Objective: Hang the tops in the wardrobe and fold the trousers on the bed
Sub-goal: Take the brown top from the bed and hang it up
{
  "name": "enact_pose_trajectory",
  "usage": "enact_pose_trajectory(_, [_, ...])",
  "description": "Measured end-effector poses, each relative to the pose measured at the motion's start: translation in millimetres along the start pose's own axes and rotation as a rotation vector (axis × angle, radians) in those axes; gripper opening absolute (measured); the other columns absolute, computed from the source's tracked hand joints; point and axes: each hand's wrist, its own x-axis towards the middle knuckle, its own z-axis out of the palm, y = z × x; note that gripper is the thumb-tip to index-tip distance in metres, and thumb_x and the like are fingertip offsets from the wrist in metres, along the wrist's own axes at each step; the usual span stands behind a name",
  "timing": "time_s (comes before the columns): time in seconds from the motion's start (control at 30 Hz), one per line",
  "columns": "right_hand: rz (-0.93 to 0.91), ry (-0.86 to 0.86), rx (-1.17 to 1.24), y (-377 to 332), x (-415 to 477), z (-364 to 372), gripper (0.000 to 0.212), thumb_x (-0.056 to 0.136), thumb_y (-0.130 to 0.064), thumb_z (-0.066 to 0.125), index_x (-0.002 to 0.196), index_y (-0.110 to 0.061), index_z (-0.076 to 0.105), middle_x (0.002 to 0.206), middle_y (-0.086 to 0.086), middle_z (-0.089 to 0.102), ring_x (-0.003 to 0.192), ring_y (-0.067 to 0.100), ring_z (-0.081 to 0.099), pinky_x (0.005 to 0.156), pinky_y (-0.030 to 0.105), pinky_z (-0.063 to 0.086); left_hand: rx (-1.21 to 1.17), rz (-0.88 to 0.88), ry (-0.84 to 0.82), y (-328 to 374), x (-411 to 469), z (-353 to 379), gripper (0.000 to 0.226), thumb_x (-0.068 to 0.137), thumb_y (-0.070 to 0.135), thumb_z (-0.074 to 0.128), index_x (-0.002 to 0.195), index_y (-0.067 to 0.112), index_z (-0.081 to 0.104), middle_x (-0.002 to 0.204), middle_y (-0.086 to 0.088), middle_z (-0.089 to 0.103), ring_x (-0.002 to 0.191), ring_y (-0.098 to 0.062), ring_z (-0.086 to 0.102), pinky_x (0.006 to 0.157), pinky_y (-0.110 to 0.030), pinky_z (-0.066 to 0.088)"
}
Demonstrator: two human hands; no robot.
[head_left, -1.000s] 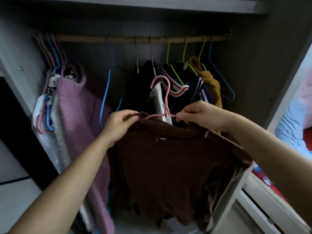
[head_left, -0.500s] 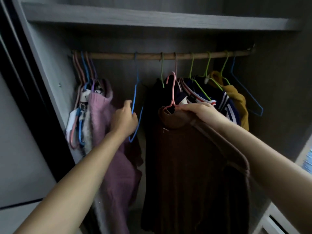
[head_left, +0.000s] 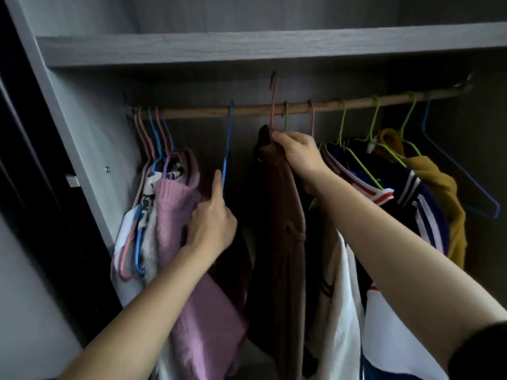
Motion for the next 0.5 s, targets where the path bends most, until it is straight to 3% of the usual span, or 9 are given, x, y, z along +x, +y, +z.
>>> enact_pose_trajectory(0.07, [0.054, -0.011, -0.017, 17, 14, 8, 0.020, 0.099, -0.017, 0.059, 0.098, -0.002, 0.072, 0.086, 0.012, 0.072, 0.068, 0.012, 0.069, 0.064, 0.022, 0.053, 0.010, 0.002, -0.024, -5, 1, 1, 0.075, 0.088, 0.008, 0.047, 0.156, 0.026, 0.020, 0.101, -0.030, 0.066, 0.095, -0.049, 0.062, 0.080, -0.048, 0.048])
enact_pose_trajectory(0.13, [0.069, -0.053, -0.209, 37, 20, 14, 0.019, 0.098, -0.020, 0.059, 0.098, -0.009, 0.075, 0.089, 0.008, 0.073, 0.076, 0.016, 0.068, 0.070, 0.026, 0.052, 0.002, 0.000, -0.058, -9, 0, 3, 0.074, 0.088, 0.013, 0.046, 0.155, 0.031, 0.023, 0.099, -0.027, 0.067, 0.096, -0.047, 0.062, 0.080, -0.047, 0.049])
enact_pose_trajectory(0.2, [-0.043, -0.065, -0.504, 49, 21, 15, 0.024, 0.098, -0.025, 0.057, 0.099, -0.011, 0.076, 0.085, 0.002, 0.069, 0.083, 0.017, 0.062, 0.068, 0.024, 0.041, 0.018, 0.021, -0.067, -10, -2, 4, 0.073, 0.088, 0.019, 0.047, 0.154, 0.035, 0.021, 0.094, -0.024, 0.069, 0.093, -0.046, 0.063, 0.078, -0.046, 0.050])
enact_pose_trajectory(0.27, [-0.110, -0.058, -0.615, 49, 18, 16, 0.026, 0.099, -0.028, 0.055, 0.102, -0.011, 0.075, 0.087, 0.004, 0.069, 0.092, 0.022, 0.063, 0.068, 0.022, 0.036, 0.071, 0.057, -0.044, -10, -3, 5, 0.074, 0.086, 0.024, 0.048, 0.154, 0.037, 0.020, 0.088, -0.021, 0.069, 0.087, -0.044, 0.065, 0.075, -0.044, 0.050])
enact_pose_trajectory(0.4, [-0.242, -0.018, -0.750, 51, 1, 9, 0.027, 0.100, -0.026, 0.054, 0.109, -0.007, 0.072, 0.099, 0.014, 0.073, 0.099, 0.034, 0.065, 0.080, 0.036, 0.050, 0.091, 0.069, -0.060, -10, -7, 5, 0.078, 0.086, 0.023, 0.049, 0.156, 0.034, 0.017, 0.074, -0.017, 0.065, 0.078, -0.043, 0.065, 0.067, -0.040, 0.045])
enact_pose_trajectory(0.5, [-0.361, -0.003, -0.826, 53, -22, 1, 0.028, 0.101, -0.021, 0.054, 0.116, -0.002, 0.068, 0.103, 0.019, 0.066, 0.097, 0.037, 0.063, 0.081, 0.038, 0.048, 0.071, 0.054, -0.100, -14, -14, 5, 0.078, 0.086, 0.023, 0.048, 0.156, 0.034, 0.014, 0.061, -0.005, 0.048, 0.076, -0.043, 0.064, 0.064, -0.037, 0.037])
